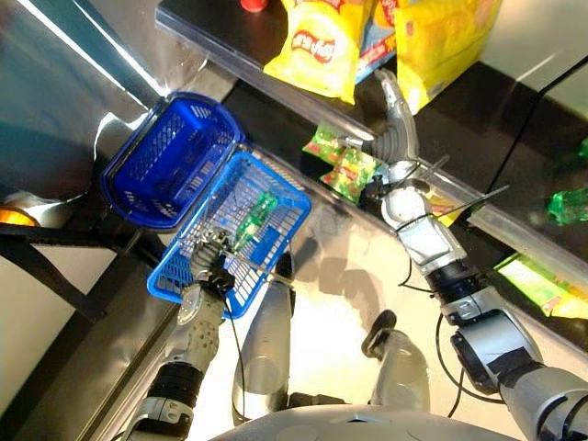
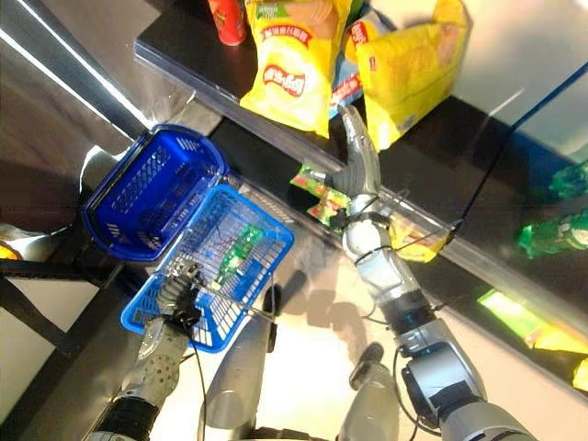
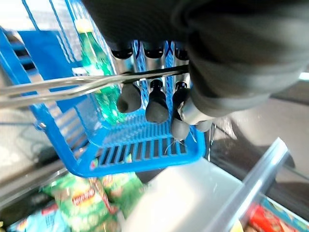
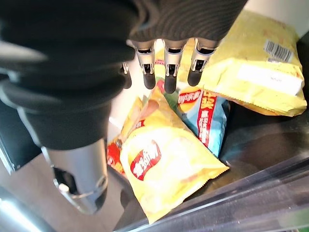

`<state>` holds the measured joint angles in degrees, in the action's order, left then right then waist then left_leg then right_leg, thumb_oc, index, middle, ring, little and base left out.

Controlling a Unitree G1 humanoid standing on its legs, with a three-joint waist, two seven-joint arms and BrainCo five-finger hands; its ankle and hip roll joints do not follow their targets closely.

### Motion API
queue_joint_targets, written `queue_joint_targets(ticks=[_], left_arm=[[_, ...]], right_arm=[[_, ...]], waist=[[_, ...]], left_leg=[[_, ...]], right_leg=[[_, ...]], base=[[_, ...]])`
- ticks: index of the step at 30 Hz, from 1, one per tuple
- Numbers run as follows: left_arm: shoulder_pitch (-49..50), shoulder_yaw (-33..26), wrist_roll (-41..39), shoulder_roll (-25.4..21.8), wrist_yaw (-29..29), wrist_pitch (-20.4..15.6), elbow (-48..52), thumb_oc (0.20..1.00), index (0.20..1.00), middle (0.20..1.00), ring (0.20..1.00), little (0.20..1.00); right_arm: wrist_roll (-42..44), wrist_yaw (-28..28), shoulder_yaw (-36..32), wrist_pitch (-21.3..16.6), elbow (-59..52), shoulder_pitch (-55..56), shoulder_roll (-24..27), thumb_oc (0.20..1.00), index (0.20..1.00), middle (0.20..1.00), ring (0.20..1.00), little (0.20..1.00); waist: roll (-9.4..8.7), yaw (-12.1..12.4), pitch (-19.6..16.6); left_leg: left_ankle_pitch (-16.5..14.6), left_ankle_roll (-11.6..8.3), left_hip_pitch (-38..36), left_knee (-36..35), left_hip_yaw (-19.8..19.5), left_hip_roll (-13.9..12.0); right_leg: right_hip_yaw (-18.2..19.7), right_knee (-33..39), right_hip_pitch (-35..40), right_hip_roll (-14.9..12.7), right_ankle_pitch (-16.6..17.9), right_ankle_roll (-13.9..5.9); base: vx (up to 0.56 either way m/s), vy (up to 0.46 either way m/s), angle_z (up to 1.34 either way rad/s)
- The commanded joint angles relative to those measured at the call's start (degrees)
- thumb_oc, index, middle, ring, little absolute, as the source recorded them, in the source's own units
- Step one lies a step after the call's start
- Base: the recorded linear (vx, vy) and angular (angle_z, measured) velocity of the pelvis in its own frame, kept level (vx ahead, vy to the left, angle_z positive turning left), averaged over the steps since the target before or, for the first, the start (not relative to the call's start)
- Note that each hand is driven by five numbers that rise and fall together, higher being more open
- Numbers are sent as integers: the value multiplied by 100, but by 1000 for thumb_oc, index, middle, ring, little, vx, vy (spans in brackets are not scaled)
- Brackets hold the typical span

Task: Pick up the snacks into the basket

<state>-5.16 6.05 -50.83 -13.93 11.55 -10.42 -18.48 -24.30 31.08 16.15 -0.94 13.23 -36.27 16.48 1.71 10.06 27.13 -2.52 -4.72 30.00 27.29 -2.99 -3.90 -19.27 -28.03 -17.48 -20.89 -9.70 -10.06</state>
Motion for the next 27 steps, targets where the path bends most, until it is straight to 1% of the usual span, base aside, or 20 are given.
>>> queue_joint_targets(ticks=[1, 2, 4, 7, 16, 21, 22, 23, 24, 27], left_arm=[[145, 87, 157, -317, -3, -658, 1048, 200, 200, 200, 200, 200], [144, 104, 160, -317, 17, -665, 1052, 200, 200, 200, 200, 200], [130, 175, 141, -317, 68, -689, 1079, 200, 200, 200, 200, 200], [111, 213, 147, -330, 90, -717, 1107, 200, 200, 200, 200, 200], [159, 198, 104, -373, 142, -793, 1207, 200, 200, 200, 200, 200], [189, 234, 45, -415, 125, -828, 1286, 200, 200, 200, 200, 200], [191, 236, 22, -453, 116, -828, 1364, 200, 200, 200, 200, 200], [189, 235, 22, -454, 116, -828, 1365, 200, 200, 200, 200, 200], [203, 193, 14, -515, 76, -804, 1478, 200, 200, 200, 200, 200], [287, 126, -50, -600, -6, -764, 1629, 200, 200, 200, 200, 200]], right_arm=[[-458, 465, -235, -236, -736, 129, -3, 1000, 1000, 1000, 1000, 1000], [-459, 524, -234, -288, -823, 166, -33, 1000, 1000, 1000, 1000, 1000], [-472, 666, -195, -387, -1001, 239, -109, 1000, 1000, 1000, 1000, 1000], [-551, 744, -139, -456, -1136, 284, -138, 1000, 1000, 1000, 1000, 1000], [-524, 786, 66, -549, -1155, 467, -195, 1000, 1000, 1000, 1000, 1000], [-431, 917, 87, -387, -742, 258, -336, 1000, 1000, 1000, 1000, 1000], [-296, 900, 9, -285, -543, 83, -367, 1000, 1000, 1000, 1000, 1000], [-295, 901, 9, -285, -539, 79, -368, 1000, 1000, 1000, 1000, 1000], [-40, 789, -104, -179, -334, -198, -374, 1000, 1000, 1000, 1000, 1000], [102, 800, -286, -10, -57, -659, -220, 1000, 1000, 1000, 1000, 1000]], waist=[[21, -39, -408], [20, -51, -399], [19, -124, -401], [20, -171, -419], [-51, -288, -523], [-47, -272, -575], [-40, -258, -593], [-41, -258, -591], [-41, -227, -610], [-39, -137, -626]], left_leg=[[-261, 241, 56, 241, 76, -20], [-326, 240, 94, 324, 84, -40], [-347, 240, 168, 371, 97, -56], [-358, 239, 190, 377, 99, -70], [-418, 241, 124, 357, 133, -92], [-427, 249, 82, 340, 135, -83], [-423, 253, 79, 323, 130, -74], [-422, 254, 78, 322, 130, -73], [-411, 252, 80, 293, 122, -66], [-398, 260, 100, 270, 82, -42]], right_leg=[[117, -219, -275, -47, 498, 51], [145, -278, -318, -41, 446, 54], [171, -306, -396, -39, 404, 62], [182, -333, -439, -36, 368, 72], [227, -262, -415, -24, 380, 50], [232, -213, -361, -14, 408, 32], [212, -196, -340, -19, 431, 16], [212, -195, -339, -19, 432, 16], [203, -157, -321, -14, 456, 6], [146, -122, -282, -17, 483, -3]], base=[[-6, 10, -9], [-9, 5, -8], [-1, -3, -12], [8, 8, -9], [16, 1, -1], [7, -1, 0], [0, 0, 0], [32, -14, 0], [0, 0, 0], [22, -25, 0]])
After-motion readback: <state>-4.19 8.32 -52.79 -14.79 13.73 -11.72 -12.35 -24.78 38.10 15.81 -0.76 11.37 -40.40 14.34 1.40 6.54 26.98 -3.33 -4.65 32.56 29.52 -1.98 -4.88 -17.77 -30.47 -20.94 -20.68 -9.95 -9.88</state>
